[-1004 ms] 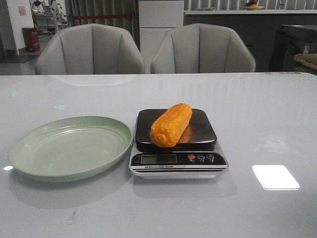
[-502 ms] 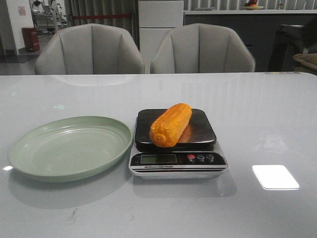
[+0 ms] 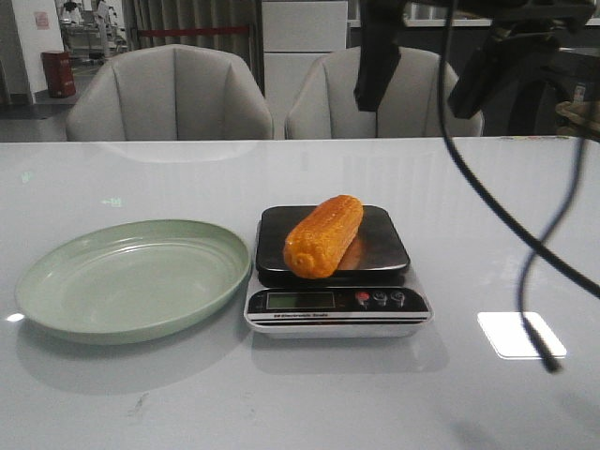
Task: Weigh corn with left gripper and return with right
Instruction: 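Lower the right gripper over the corn on the scale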
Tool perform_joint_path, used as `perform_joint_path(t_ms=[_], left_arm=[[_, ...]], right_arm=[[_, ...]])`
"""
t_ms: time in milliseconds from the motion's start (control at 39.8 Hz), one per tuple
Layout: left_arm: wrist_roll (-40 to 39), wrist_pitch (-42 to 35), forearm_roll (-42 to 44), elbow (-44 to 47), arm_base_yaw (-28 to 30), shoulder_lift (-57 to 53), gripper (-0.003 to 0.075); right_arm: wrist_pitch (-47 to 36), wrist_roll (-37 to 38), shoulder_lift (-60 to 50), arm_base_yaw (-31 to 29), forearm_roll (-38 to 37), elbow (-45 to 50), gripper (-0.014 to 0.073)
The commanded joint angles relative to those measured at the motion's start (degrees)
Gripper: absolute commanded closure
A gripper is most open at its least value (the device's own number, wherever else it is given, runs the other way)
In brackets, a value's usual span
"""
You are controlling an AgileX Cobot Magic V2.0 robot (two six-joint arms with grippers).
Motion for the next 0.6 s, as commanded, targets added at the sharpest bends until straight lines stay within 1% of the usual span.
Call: perform_joint_path(t_ms=[0, 126, 377, 452, 578], left_arm=[[-0.1, -4.6, 0.1, -1.3, -0.1, 0.7, 0.0607], [-0.1, -4.6, 0.1, -1.3, -0.1, 0.7, 0.0607], [-0.1, -4.6, 0.1, -1.3, -0.1, 0.7, 0.0607], [-0.1, -4.6, 0.1, -1.3, -0.1, 0.5, 0.0607], [-0.1, -4.6, 0.1, -1.3, -0.1, 0.2, 0.0607]], right_arm=[[4.6, 10.2, 3.3, 1.6, -6.7, -7.5, 0.0002], [7.8, 17.8, 9.2, 3.0, -6.0, -12.8, 0.0002], [7.5, 24.8, 16.4, 5.7, -2.4, -17.4, 0.0002], [7.4, 25.1, 18.0, 5.9, -1.1, -17.9, 0.0002], [8.1, 25.3, 20.2, 6.1, -1.1, -17.9, 0.0002]])
